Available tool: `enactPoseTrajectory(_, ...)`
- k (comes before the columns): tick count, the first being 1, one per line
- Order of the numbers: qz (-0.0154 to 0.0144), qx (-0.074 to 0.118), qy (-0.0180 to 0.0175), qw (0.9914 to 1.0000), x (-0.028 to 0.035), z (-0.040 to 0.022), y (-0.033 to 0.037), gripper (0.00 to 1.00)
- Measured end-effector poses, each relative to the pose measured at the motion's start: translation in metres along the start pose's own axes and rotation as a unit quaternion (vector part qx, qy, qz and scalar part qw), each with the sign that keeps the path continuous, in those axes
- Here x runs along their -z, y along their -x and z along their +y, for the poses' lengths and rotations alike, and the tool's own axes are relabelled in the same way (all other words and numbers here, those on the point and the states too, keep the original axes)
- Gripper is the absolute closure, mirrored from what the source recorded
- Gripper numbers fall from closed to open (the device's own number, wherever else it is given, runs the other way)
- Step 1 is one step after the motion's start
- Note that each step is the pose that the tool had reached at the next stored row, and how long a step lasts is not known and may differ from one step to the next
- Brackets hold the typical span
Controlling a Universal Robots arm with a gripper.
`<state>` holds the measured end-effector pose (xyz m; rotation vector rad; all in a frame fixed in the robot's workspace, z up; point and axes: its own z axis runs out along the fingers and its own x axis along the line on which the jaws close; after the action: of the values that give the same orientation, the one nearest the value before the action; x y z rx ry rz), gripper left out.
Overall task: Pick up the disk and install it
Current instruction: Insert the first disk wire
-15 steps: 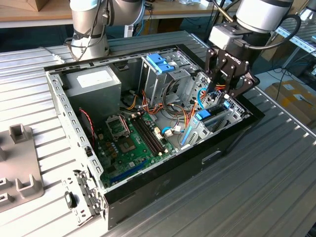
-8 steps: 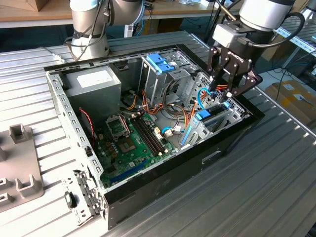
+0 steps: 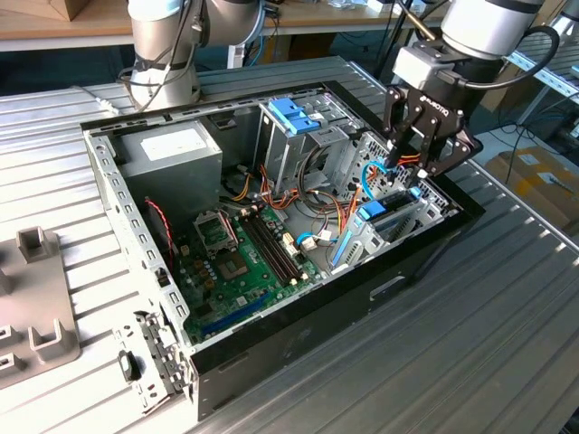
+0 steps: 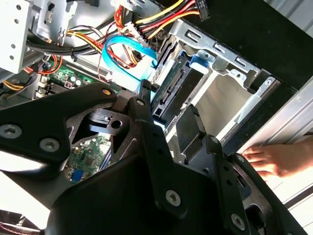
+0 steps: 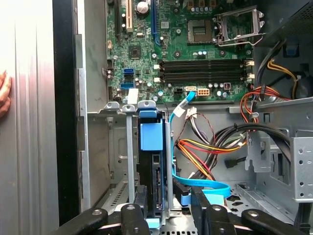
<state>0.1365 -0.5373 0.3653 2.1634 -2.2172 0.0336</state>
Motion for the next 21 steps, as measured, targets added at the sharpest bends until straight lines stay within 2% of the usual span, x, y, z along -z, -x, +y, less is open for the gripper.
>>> enactPoseTrajectory(4,0.0004,0.000,0.0000,1.00000,-0.0064,-0.0003,0.0006,0.51)
enactPoseTrajectory(9,0.0004,0.000,0.0000,1.00000,-0.0066,-0.0003,0.0007,0.51)
enactPoseTrajectory(10,0.0004,0.000,0.0000,1.00000,-0.0066,-0.0003,0.0008,0.53)
enactPoseTrajectory(11,0.0004,0.000,0.0000,1.00000,-0.0067,-0.0003,0.0009,0.66)
enactPoseTrajectory(14,0.0004,0.000,0.0000,1.00000,-0.0068,-0.0003,0.0010,0.84)
enactPoseTrajectory(20,0.0004,0.000,0.0000,1.00000,-0.0070,-0.0003,0.0012,0.84)
enactPoseTrajectory(21,0.0004,0.005,-0.0011,0.99998,-0.0070,0.0006,0.0012,0.84)
